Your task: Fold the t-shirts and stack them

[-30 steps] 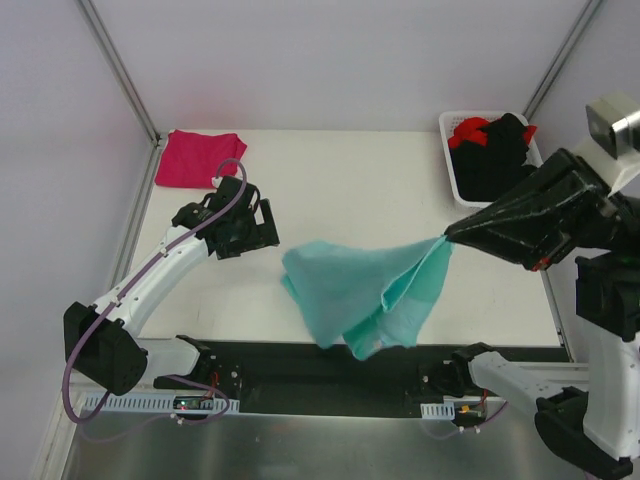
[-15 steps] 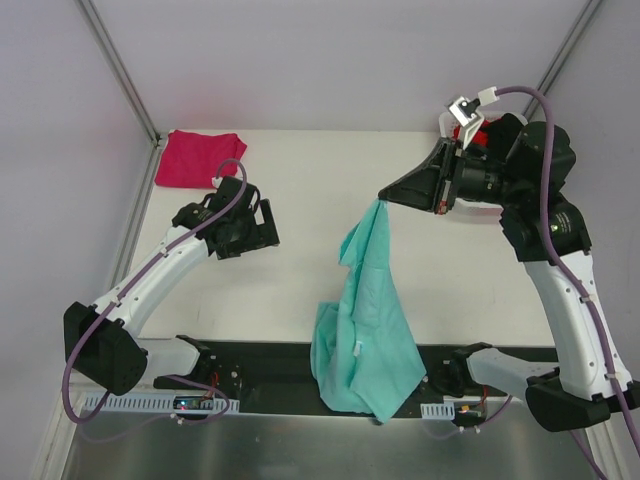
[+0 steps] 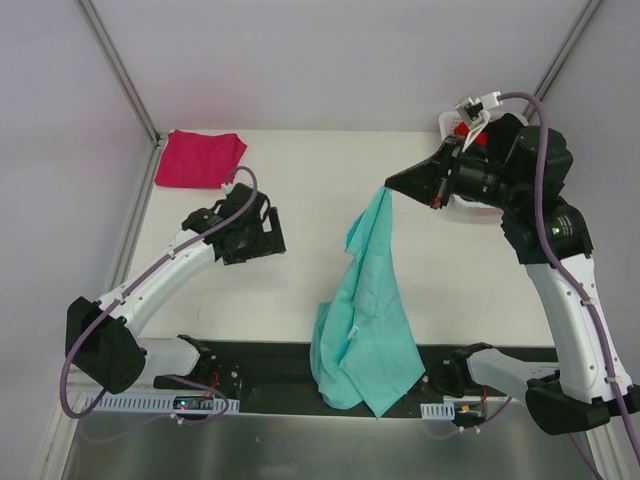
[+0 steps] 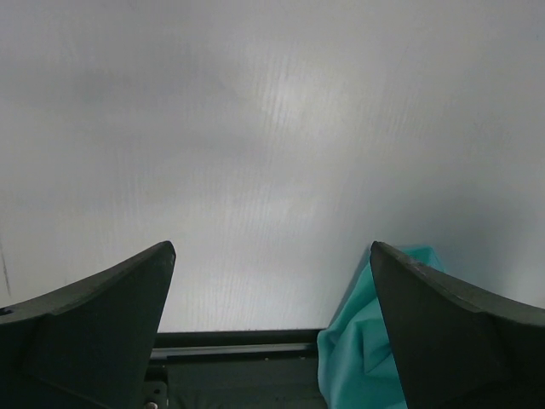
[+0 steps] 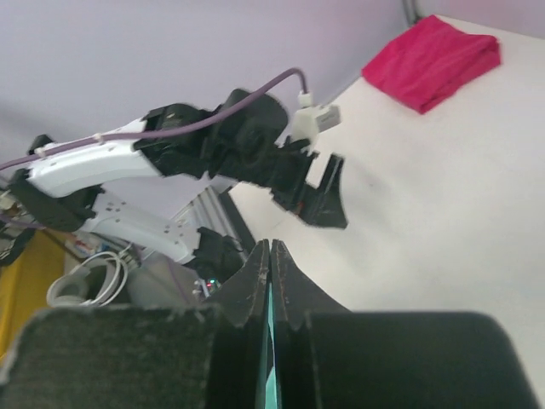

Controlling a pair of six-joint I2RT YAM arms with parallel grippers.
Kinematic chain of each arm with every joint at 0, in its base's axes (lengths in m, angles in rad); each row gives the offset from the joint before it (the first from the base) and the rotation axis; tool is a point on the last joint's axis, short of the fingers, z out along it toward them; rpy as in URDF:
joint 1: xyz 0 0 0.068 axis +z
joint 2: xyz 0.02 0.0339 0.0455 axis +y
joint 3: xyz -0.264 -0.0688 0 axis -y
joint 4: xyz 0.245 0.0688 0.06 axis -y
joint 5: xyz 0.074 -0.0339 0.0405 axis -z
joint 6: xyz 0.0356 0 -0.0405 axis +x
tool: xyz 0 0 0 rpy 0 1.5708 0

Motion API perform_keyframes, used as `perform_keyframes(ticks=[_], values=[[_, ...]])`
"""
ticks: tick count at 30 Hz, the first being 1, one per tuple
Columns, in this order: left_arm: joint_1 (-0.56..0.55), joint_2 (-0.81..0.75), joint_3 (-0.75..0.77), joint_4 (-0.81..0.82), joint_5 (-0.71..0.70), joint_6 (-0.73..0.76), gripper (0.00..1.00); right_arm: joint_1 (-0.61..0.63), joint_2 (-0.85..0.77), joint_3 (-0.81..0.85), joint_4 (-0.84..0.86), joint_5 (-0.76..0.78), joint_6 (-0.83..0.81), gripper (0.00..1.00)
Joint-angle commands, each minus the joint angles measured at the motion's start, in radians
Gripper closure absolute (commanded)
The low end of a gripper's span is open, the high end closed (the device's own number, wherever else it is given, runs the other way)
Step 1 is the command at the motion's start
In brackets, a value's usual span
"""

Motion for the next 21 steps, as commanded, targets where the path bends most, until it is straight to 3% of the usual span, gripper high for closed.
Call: perform_keyframes(ticks=[1,5,9,14,21], values=[[-0.157,0.015,-0.013,0.012,-0.038,-0.072,0.01,-0.04,0.063,0.009,0.001,0.098,-0.082,0.99],[-0.384,-0.019,-0.033,-0.005,-0.096,-0.239,0.01,-0.062,0.147,0.037,0.0,0.107,-0.103,0.99],[-0.509,-0.114,-0.082,-0.019,-0.165,-0.359,0.01,-0.143,0.26,0.085,-0.006,0.137,-0.128,0.99],[-0.57,-0.174,-0.072,-0.043,-0.164,-0.399,0.01,-0.192,0.455,0.22,0.024,0.135,-0.157,0.99],[-0.702,-0.122,-0.01,-0.066,-0.193,-0.474,0.01,-0.2,0.685,0.431,0.015,0.143,-0.166,0.99]])
